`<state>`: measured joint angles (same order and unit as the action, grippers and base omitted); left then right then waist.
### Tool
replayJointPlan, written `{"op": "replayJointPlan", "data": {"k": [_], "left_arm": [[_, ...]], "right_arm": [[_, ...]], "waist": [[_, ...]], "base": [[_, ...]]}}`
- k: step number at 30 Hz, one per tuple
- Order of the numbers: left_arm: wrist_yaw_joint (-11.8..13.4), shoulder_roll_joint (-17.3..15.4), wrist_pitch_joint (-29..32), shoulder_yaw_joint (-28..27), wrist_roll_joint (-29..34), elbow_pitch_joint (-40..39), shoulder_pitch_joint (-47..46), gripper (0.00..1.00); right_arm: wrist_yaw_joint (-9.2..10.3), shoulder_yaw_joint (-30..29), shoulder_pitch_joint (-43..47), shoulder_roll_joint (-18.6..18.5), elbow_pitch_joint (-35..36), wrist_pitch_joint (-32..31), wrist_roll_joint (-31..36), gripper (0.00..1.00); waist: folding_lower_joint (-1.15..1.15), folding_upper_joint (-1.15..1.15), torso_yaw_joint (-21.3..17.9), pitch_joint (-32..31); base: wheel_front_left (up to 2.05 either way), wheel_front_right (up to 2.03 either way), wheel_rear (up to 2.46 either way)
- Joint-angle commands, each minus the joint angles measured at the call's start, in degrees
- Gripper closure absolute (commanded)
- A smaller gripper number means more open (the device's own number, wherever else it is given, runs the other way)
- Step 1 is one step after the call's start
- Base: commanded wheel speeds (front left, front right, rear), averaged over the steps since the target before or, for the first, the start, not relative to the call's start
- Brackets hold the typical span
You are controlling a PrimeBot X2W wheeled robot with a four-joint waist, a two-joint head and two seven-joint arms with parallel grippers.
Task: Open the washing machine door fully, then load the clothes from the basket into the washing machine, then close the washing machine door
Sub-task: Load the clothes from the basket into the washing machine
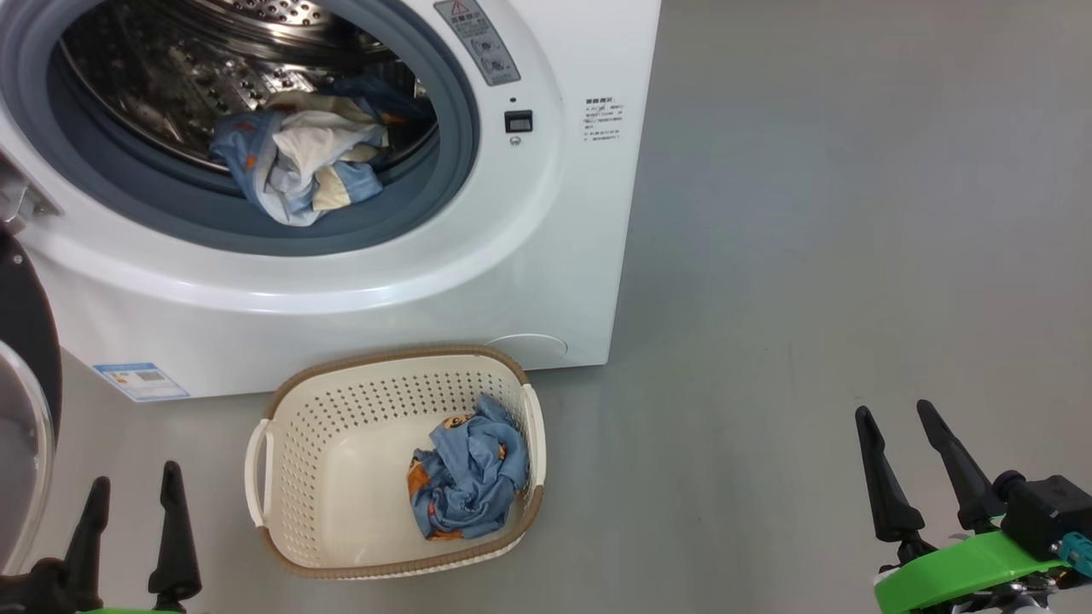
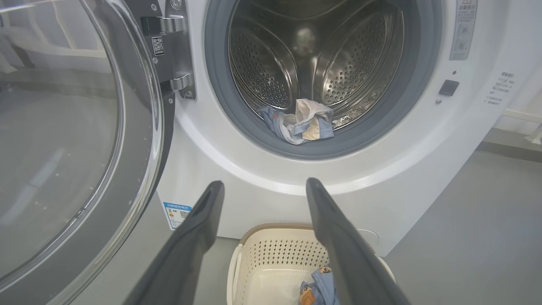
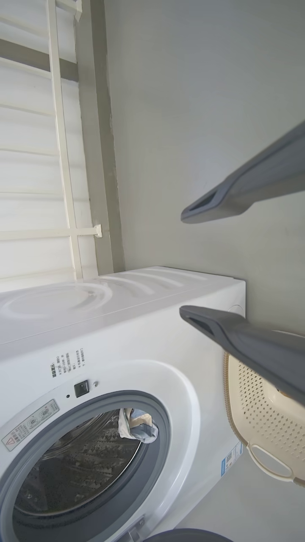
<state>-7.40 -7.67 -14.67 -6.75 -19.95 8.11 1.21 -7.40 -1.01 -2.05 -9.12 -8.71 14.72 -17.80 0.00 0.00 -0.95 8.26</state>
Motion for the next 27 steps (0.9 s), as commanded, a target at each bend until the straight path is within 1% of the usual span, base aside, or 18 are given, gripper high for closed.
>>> {"op": "replayJointPlan", "data": {"k": [1, 7, 12, 13, 20, 21, 27], "left_arm": [[-0.09, -0.86, -0.33, -2.09, 0.36, -1.35, -1.4, 0.0], [-0.09, -0.27, -0.33, -1.36, 0.31, -0.71, -1.97, 0.0], [-0.09, -0.23, -0.33, 0.29, -0.27, 0.92, -3.8, 0.0], [-0.09, -0.31, -0.33, 1.1, -0.66, 2.04, -4.69, 0.0], [-0.09, -1.26, -0.33, 4.51, -2.82, 7.05, -8.62, 0.0], [-0.09, -1.26, -0.33, 4.51, -2.82, 7.05, -8.62, 0.0], [-0.09, -3.04, -0.33, 9.3, -4.41, 12.3, -13.65, 0.0]], "right_arm": [[-0.09, 0.92, -0.49, -0.36, 1.58, 0.28, 0.11, 0.0], [-0.09, 0.83, -1.07, 0.19, 1.94, 0.28, 0.34, 0.0], [-0.09, 0.53, -2.23, 0.64, 2.43, 0.28, 0.56, 0.0], [-0.09, 0.43, -2.89, 0.93, 2.66, 0.28, 0.7, 0.0], [-0.09, 0.42, -5.84, 2.58, 3.21, 0.28, 1.38, 0.0], [-0.09, 0.42, -5.84, 2.58, 3.21, 0.28, 1.38, 0.0], [-0.09, 0.75, -8.68, 3.9, 3.5, 0.28, 1.84, 0.0]], "waist": [[0.0, 0.0, 0.0, 0.3], [0.0, 0.0, 0.03, 1.8], [0.0, 0.0, 0.13, 4.24], [0.0, 0.0, 0.06, 5.52], [0.0, 0.0, -0.65, 10.91], [0.0, 0.0, -0.65, 10.91], [0.0, 0.0, -1.38, 16.2]], "base": [[0.0, 0.0, 0.0], [0.0, 0.0, 0.0], [0.0, 0.0, 0.0], [0.0, 0.0, 0.0], [0.0, 0.0, 0.0], [0.0, 0.0, 0.0], [0.0, 0.0, 0.0]]}}
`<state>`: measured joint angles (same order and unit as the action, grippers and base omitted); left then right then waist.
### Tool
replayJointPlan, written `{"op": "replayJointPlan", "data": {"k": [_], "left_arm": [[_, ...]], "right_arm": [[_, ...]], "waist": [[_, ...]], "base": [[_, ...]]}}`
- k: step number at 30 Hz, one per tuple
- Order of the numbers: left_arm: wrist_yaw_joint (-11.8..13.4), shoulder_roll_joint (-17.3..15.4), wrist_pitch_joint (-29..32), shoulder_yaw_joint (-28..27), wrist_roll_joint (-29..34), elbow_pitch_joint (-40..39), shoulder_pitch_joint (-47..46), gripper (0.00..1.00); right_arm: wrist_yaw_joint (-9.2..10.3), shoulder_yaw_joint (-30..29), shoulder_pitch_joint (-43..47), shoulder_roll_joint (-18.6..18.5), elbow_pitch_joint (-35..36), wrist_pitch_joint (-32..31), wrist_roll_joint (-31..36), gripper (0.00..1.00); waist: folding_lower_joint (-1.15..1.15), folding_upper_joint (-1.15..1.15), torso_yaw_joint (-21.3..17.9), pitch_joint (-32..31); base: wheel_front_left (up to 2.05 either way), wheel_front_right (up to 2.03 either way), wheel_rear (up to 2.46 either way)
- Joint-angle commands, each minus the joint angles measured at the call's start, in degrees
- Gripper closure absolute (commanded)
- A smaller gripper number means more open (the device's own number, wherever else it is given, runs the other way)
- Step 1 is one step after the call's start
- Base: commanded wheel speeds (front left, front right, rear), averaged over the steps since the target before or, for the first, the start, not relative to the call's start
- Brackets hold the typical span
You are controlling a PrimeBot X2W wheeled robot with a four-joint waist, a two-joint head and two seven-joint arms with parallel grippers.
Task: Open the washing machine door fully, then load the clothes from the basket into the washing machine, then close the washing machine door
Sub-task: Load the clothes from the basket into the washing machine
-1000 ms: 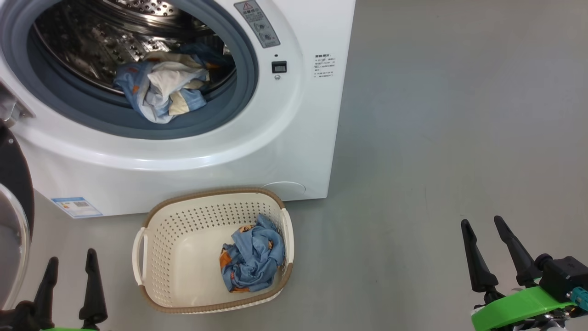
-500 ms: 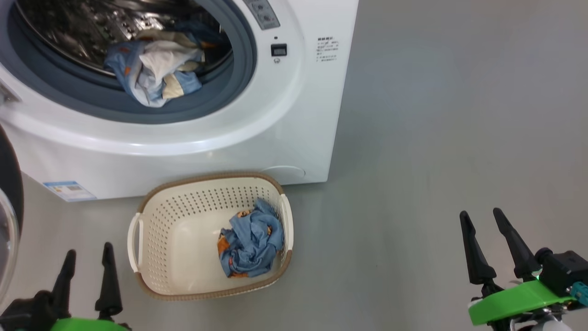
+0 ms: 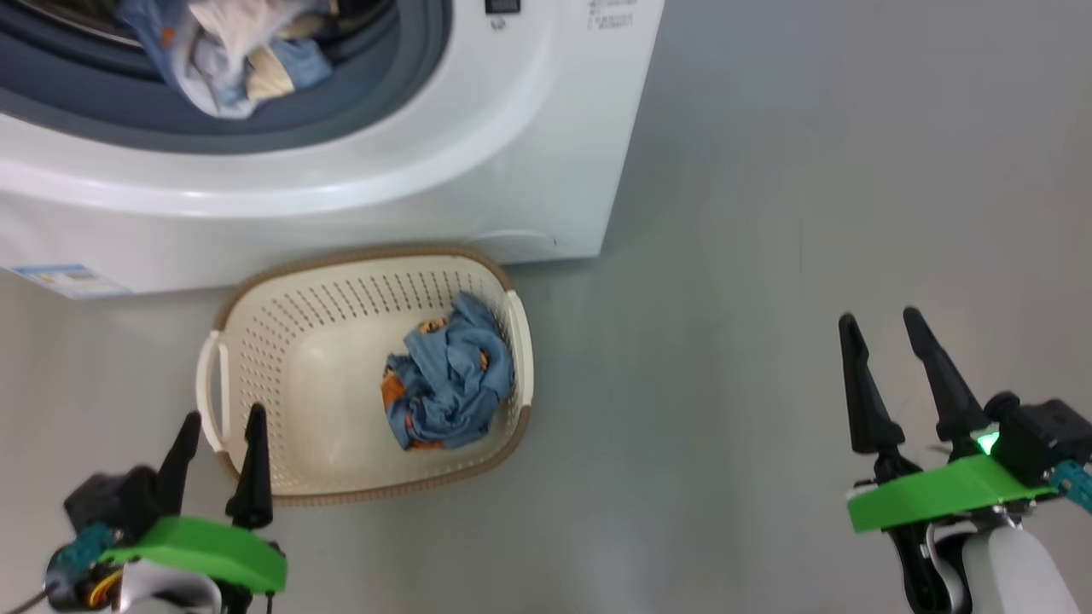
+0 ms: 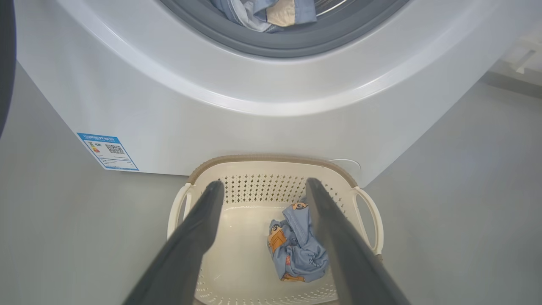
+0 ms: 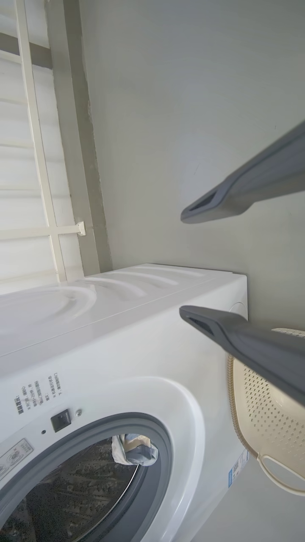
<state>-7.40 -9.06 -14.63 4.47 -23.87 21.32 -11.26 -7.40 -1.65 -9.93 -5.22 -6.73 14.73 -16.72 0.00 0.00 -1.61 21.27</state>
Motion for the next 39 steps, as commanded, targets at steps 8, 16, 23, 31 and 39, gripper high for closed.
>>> {"op": "replayJointPlan", "data": {"k": [8, 16, 23, 31, 39], "left_arm": [[-0.09, -4.24, -0.37, 5.42, -2.39, 6.86, -9.9, 0.0], [-0.09, -7.64, -0.37, 13.81, -4.7, 12.51, -18.45, 0.0], [-0.09, -11.32, -0.37, 23.79, -8.45, 18.03, -24.92, 0.0], [-0.09, -15.28, -0.37, 35.57, -13.93, 22.22, -32.17, 0.0], [-0.09, -18.4, -0.37, 45.25, -19.63, 24.51, -37.73, 0.0]], "right_arm": [[-0.09, 1.93, -4.89, 1.39, 1.9, 0.27, 1.11, 0.0], [-0.09, 3.02, -9.17, 2.18, 2.47, 0.27, 1.14, 0.0], [-0.09, 4.21, -11.66, 2.32, 2.78, 0.27, -0.88, 0.0], [-0.09, 5.76, -13.44, 2.34, 3.44, 0.27, -2.8, 0.0], [-0.09, 7.28, -14.47, 2.34, 3.91, 0.27, -4.19, 0.0]], "waist": [[0.0, 0.0, -1.89, 10.15], [0.0, 0.0, -4.18, 17.68], [0.0, 0.0, -6.63, 22.77], [0.0, 0.0, -9.11, 27.23], [0.0, 0.0, -11.19, 29.97]], "base": [[0.0, 0.0, 0.0], [0.0, 0.0, 0.0], [0.0, 0.0, 0.0], [0.0, 0.0, 0.0], [0.0, 0.0, 0.0]]}}
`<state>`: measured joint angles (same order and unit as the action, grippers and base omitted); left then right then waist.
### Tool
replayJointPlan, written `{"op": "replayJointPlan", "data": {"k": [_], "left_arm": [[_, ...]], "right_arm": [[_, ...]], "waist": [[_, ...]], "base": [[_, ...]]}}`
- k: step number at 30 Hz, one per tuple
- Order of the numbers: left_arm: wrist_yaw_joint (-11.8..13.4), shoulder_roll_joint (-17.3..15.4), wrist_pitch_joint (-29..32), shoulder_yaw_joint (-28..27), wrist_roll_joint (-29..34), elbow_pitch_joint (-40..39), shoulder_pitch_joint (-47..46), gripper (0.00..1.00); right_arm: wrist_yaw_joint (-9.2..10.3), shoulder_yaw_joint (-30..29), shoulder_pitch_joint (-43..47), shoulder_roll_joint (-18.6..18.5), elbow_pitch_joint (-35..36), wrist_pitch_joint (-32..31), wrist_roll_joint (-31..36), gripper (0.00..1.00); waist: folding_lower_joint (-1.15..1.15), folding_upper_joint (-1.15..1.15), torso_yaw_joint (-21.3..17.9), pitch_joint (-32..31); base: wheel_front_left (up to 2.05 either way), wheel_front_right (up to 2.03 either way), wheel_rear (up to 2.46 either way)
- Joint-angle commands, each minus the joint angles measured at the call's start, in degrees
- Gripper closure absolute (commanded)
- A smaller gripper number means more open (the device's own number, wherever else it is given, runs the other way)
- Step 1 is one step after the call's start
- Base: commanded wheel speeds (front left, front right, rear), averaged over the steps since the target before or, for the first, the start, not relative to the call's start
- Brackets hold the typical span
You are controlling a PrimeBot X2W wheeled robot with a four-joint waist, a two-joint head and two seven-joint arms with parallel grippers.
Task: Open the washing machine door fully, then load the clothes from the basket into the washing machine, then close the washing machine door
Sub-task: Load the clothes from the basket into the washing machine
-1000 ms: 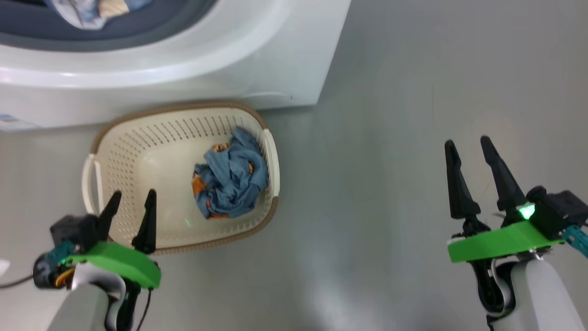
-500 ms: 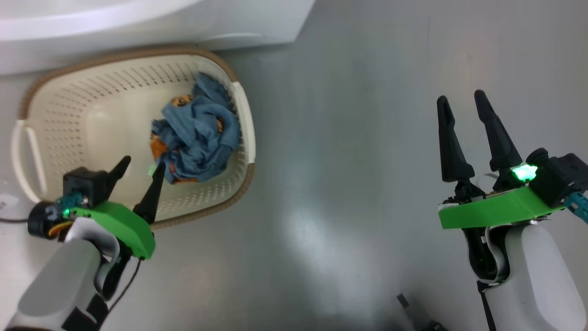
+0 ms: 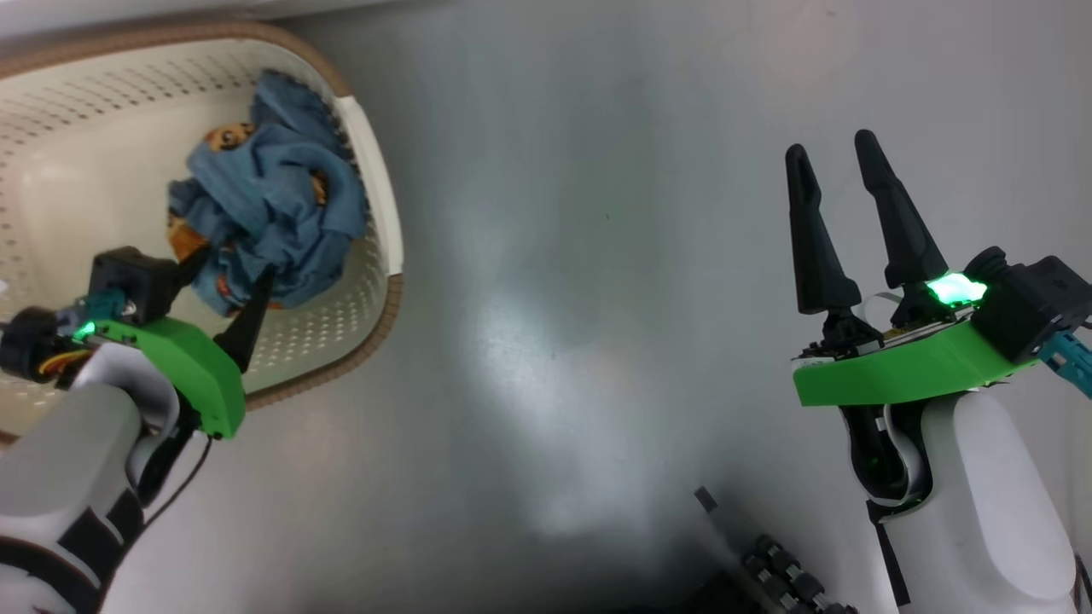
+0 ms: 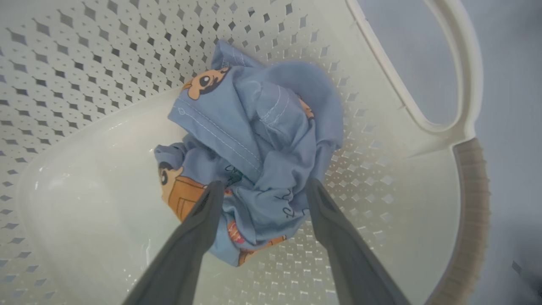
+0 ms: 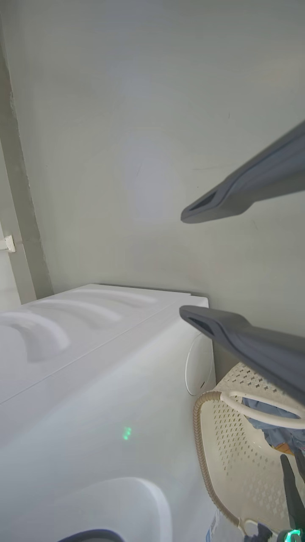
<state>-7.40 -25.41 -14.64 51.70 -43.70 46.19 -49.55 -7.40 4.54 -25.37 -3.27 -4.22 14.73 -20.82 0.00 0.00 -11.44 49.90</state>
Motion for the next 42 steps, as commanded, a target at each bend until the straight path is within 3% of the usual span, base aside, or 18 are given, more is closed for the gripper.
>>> {"op": "replayJointPlan", "data": {"k": [1, 9, 22, 23, 25, 26, 35, 42], "left_arm": [[-0.09, -2.42, -0.36, -0.7, -0.63, -0.05, -0.17, 0.0], [-0.09, -4.6, -0.36, 8.47, -6.34, -0.07, -4.88, 0.0], [-0.09, -6.05, -0.36, 18.64, -14.32, 1.28, -9.52, 0.0], [-0.09, -6.08, -0.36, 19.14, -14.72, 1.43, -9.74, 0.45], [-0.09, -6.03, -0.36, 19.85, -15.57, 1.61, -10.1, 0.85], [-0.09, -5.98, -0.36, 20.13, -15.99, 1.71, -10.2, 1.0], [-0.09, -4.66, -0.36, 20.36, -20.98, 1.59, -10.54, 1.0], [-0.09, -3.47, -0.36, 10.78, -21.17, 0.95, -7.35, 1.0]], "right_arm": [[-0.09, 1.25, 0.85, 0.38, 1.47, 0.27, -0.23, 0.0], [-0.09, 2.23, 0.44, 0.39, 1.8, 0.27, -1.05, 0.0], [-0.09, 4.07, 0.34, 0.39, 2.48, 0.27, -1.96, 0.0], [-0.09, 4.08, 0.36, 0.39, 2.5, 0.27, -1.94, 0.0], [-0.09, 4.03, 0.43, 0.39, 2.55, 0.27, -1.9, 0.0], [-0.09, 3.97, 0.48, 0.39, 2.59, 0.27, -1.86, 0.0], [-0.09, 2.89, 0.71, 0.39, 2.54, 0.27, -0.93, 0.0], [-0.09, 1.54, 0.9, 0.39, 1.85, 0.27, 0.34, 0.0]], "waist": [[0.0, 0.0, -1.61, 1.69], [0.0, 0.0, -2.99, 3.1], [0.0, 0.0, -5.0, 4.25], [0.0, 0.0, -5.07, 4.27], [0.0, 0.0, -5.2, 4.23], [0.0, 0.0, -5.23, 4.17], [0.0, 0.0, -3.87, 2.35], [0.0, 0.0, -1.5, -2.03]], "base": [[0.0, 0.0, 0.0], [0.0, 0.0, 0.0], [0.0, 0.0, 0.0], [0.0, 0.0, 0.0], [0.0, 0.0, 0.0], [0.0, 0.0, 0.0], [0.0, 0.0, 0.0], [0.0, 0.0, 0.0]]}}
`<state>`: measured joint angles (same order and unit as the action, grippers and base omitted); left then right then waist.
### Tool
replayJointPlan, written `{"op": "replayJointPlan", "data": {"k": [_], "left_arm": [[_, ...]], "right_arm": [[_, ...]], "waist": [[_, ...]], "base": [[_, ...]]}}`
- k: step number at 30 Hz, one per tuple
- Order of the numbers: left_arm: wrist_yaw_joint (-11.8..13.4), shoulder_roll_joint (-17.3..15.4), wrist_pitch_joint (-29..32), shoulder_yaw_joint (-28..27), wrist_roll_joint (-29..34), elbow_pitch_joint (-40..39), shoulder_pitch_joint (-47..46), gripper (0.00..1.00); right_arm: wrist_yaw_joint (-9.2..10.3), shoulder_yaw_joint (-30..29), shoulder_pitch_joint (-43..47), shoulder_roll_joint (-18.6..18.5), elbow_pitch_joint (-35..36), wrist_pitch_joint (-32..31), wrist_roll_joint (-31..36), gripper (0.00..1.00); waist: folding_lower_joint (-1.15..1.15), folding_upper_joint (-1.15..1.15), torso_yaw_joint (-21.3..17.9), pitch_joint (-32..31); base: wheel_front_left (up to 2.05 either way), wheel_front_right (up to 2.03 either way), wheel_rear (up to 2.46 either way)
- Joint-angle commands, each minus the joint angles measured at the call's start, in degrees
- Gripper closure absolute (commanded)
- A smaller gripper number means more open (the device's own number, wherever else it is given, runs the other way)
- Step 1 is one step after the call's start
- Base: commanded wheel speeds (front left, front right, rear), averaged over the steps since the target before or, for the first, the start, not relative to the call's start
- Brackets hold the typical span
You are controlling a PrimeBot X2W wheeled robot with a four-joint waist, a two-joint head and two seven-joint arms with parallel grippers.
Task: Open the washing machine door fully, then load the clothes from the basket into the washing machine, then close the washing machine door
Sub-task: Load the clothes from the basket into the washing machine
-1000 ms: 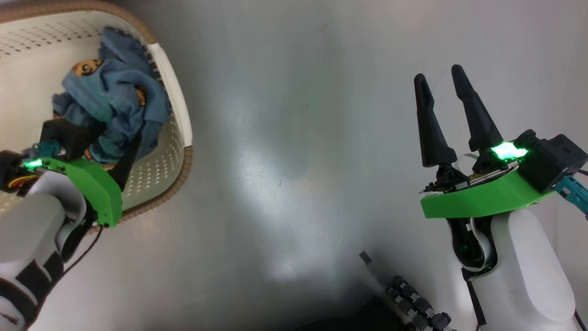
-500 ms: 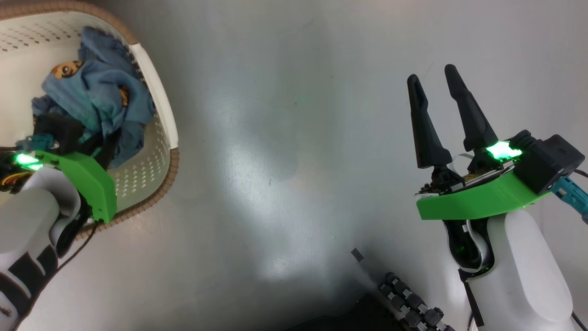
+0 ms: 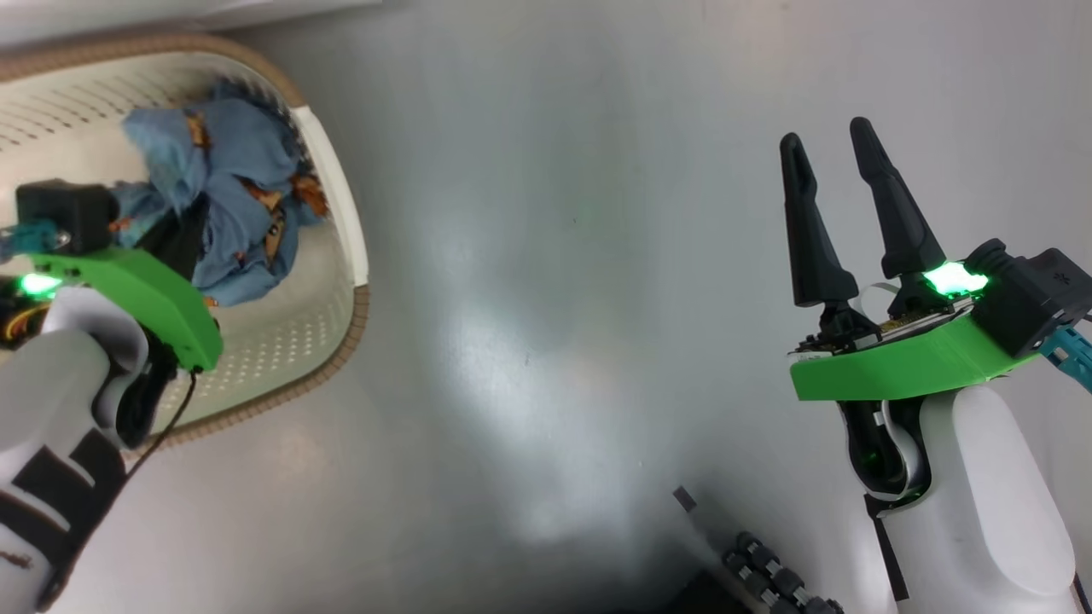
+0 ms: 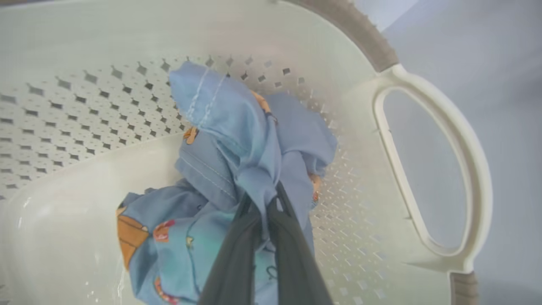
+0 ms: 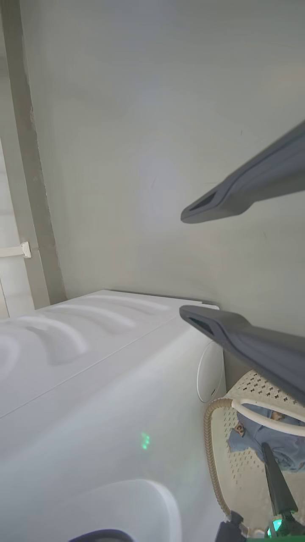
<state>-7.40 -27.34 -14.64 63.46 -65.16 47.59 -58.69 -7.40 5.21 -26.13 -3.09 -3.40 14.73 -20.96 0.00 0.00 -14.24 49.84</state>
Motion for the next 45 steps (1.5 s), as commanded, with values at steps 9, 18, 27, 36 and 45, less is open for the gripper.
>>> {"op": "replayJointPlan", "data": {"k": [9, 18, 27, 36, 45], "left_arm": [[-0.09, 0.67, -0.36, -18.1, 8.25, -3.73, 11.37, 1.0], [-0.09, 3.87, -0.36, -33.01, 17.6, -9.64, 20.8, 1.0], [-0.09, 6.35, -0.36, -45.06, 26.38, -16.96, 28.71, 1.0], [-0.09, 9.12, -0.36, -54.26, 33.68, -24.98, 35.82, 1.0], [-0.09, 11.9, -0.36, -60.1, 38.82, -32.76, 43.62, 1.0]], "right_arm": [[-0.09, -0.66, 3.84, 0.21, -0.95, 0.27, 2.61, 0.0], [-0.09, -1.79, 7.38, 0.21, -3.11, 0.27, 4.95, 0.0], [-0.09, -2.58, 10.85, -1.51, -4.19, 0.27, 5.49, 0.0], [-0.09, -3.38, 14.24, -3.44, -4.66, 0.27, 5.19, 0.0], [-0.09, -3.8, 17.58, -4.54, -5.0, 0.27, 4.78, 0.0]], "waist": [[0.0, 0.0, 4.8, -10.8], [0.0, 0.0, 7.93, -19.33], [0.0, 0.0, 10.16, -25.7], [0.0, 0.0, 12.27, -30.79], [0.0, 0.0, 13.76, -34.72]], "base": [[0.0, 0.0, 0.0], [0.0, 0.0, 0.0], [0.0, 0.0, 0.0], [0.0, 0.0, 0.0], [0.0, 0.0, 0.0]]}}
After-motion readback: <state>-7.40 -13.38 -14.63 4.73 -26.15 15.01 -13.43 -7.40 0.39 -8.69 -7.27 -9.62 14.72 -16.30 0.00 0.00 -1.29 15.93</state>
